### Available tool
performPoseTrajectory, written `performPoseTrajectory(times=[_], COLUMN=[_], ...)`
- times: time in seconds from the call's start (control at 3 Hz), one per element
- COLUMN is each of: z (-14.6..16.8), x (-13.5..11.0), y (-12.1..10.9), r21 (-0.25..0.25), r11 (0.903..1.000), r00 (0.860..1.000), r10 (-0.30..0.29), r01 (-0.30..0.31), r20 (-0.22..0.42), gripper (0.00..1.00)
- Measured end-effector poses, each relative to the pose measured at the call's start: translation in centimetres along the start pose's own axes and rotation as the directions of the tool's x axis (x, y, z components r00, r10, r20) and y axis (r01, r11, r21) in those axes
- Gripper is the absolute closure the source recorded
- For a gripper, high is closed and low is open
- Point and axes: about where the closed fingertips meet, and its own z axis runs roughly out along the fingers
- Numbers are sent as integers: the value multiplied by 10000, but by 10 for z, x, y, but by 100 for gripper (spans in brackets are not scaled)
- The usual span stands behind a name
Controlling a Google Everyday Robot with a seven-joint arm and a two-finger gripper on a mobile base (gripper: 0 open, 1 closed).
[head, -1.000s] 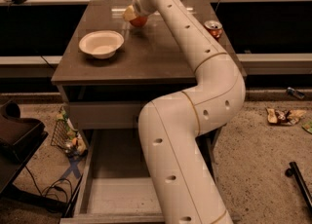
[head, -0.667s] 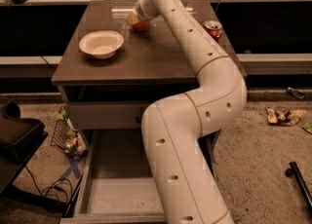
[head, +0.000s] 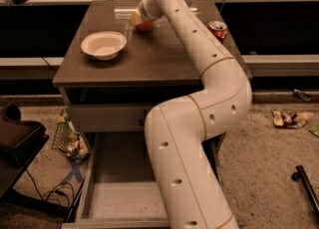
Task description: Pick apple from middle drawer and place on counter
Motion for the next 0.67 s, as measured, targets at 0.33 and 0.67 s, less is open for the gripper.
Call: performPoseTrajectory(times=[0.33, 0.67], z=[0, 2], x=[0, 1], y=[0, 1], r21=[0, -22], r11=[10000, 10000], r00=[10000, 10000], r10=[0, 0], r01=[0, 0], r20=[0, -24], gripper=[30, 0])
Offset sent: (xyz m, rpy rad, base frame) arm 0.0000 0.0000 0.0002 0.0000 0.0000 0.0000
